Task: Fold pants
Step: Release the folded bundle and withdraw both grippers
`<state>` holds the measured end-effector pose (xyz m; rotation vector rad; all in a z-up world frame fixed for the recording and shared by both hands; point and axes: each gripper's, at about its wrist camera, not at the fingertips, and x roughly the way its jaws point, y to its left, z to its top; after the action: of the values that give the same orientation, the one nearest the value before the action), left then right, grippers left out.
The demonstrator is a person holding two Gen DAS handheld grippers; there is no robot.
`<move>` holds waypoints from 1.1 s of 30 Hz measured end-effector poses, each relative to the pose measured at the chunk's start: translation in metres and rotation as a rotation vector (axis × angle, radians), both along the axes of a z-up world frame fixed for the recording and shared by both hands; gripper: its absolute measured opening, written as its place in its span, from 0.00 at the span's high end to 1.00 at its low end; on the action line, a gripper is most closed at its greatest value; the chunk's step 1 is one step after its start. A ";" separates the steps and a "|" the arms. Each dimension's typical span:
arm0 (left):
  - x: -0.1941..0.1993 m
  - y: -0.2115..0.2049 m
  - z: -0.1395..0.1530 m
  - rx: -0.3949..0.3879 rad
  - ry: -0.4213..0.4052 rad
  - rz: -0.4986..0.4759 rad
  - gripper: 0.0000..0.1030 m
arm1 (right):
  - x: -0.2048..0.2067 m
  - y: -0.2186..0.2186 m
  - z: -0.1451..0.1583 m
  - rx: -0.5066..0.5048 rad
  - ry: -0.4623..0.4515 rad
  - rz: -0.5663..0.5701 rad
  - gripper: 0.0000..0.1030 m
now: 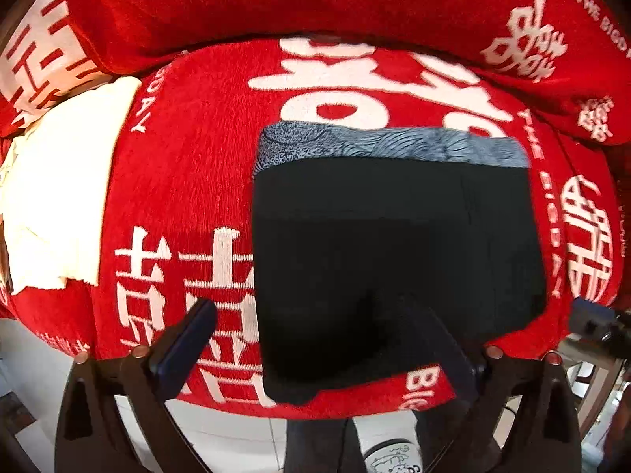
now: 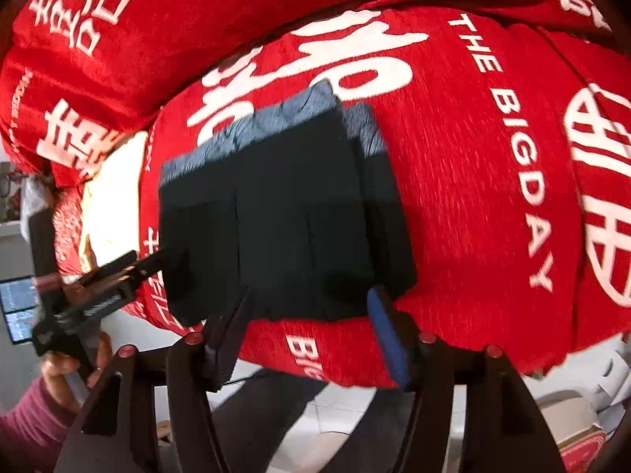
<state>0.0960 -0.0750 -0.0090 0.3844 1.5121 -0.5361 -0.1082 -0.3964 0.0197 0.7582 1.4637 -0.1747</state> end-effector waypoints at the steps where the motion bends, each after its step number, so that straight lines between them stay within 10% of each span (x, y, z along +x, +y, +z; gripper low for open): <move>1: -0.003 0.001 0.005 -0.013 0.006 -0.011 0.01 | -0.003 0.007 0.006 -0.010 0.004 -0.001 0.29; 11: -0.028 0.005 0.045 -0.015 -0.016 -0.124 0.01 | -0.002 0.054 0.059 -0.206 -0.026 0.021 0.00; 33: -0.063 0.021 0.098 -0.004 -0.130 -0.018 0.01 | -0.019 0.053 0.091 -0.241 0.007 0.059 0.00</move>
<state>0.0332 -0.0542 0.0892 0.4227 1.3832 -0.5182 -0.1275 -0.3433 0.1106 0.5190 1.4394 -0.3037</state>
